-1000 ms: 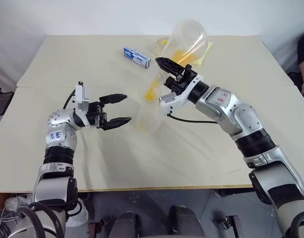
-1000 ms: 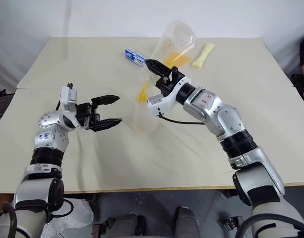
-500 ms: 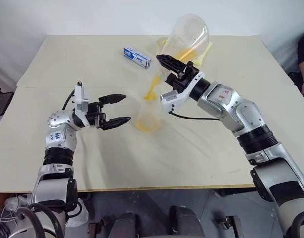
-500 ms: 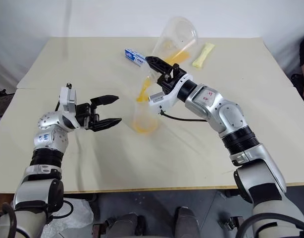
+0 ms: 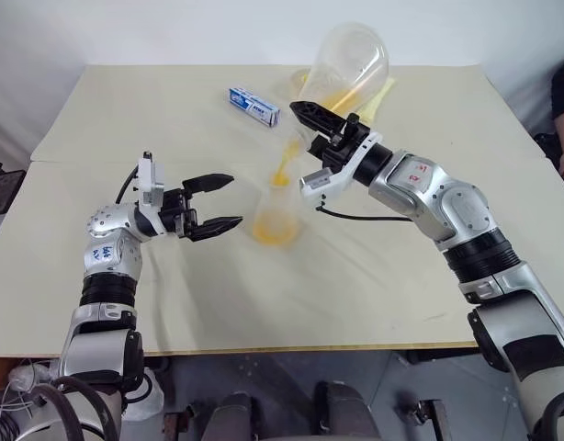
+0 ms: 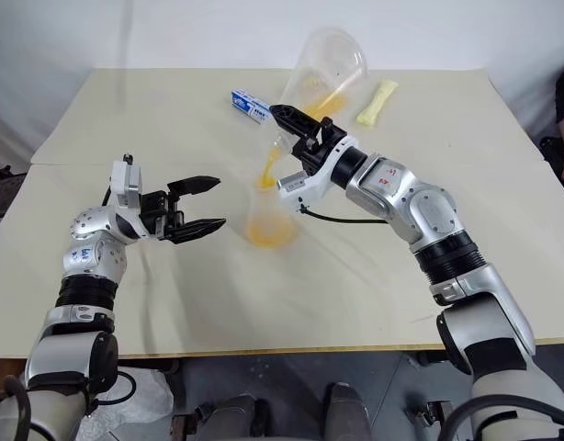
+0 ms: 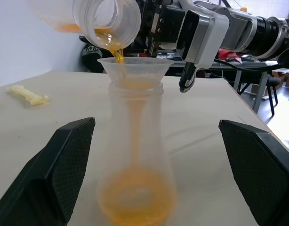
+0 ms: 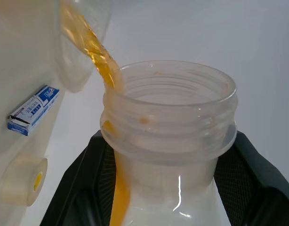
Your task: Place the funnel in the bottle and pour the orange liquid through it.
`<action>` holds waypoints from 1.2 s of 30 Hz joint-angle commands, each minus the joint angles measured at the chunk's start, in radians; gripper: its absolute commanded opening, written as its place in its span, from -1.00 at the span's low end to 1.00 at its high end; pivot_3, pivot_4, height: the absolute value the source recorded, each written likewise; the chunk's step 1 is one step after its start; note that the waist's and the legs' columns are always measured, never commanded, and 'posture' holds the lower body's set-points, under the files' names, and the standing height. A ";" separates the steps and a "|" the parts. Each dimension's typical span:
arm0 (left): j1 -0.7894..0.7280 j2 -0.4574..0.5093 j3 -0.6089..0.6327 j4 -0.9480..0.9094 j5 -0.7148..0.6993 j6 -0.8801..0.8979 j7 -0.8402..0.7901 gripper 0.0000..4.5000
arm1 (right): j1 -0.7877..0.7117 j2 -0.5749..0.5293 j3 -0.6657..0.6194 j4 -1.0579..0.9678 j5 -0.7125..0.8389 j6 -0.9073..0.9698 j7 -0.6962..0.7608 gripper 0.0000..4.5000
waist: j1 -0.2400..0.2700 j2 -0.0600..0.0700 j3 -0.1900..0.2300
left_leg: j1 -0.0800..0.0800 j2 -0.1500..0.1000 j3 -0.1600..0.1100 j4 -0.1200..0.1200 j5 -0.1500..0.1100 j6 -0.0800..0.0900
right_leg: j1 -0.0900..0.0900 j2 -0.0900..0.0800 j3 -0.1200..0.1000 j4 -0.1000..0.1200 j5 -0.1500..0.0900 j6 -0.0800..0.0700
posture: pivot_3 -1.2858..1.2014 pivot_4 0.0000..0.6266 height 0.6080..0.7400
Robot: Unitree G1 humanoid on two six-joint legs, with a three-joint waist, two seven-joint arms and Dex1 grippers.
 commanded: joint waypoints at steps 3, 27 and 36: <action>-0.007 0.011 0.017 -0.020 -0.010 -0.008 0.006 1.00 | -0.042 -0.014 0.001 -0.006 -0.002 -0.018 -0.029 0.08 | 0.000 0.000 0.000 | 0.000 0.000 0.000 0.000 0.000 0.000 | 0.000 0.000 0.000 0.000 0.000 0.000 | 0.03 -0.52 1.00; -0.010 0.012 0.017 -0.018 -0.009 -0.008 0.010 1.00 | -0.069 -0.038 0.027 0.013 -0.057 -0.058 -0.099 0.08 | 0.000 0.000 0.000 | 0.000 0.000 0.000 0.000 0.000 0.000 | 0.000 0.000 0.000 0.000 0.000 0.000 | 0.03 -0.52 1.00; -0.012 0.014 0.016 -0.019 -0.008 -0.006 0.012 1.00 | -0.076 -0.043 0.032 0.013 -0.098 -0.064 -0.160 0.08 | 0.000 0.000 0.000 | 0.000 0.000 0.000 0.000 0.000 0.000 | 0.000 0.000 0.000 0.000 0.000 0.000 | 0.03 -0.52 1.00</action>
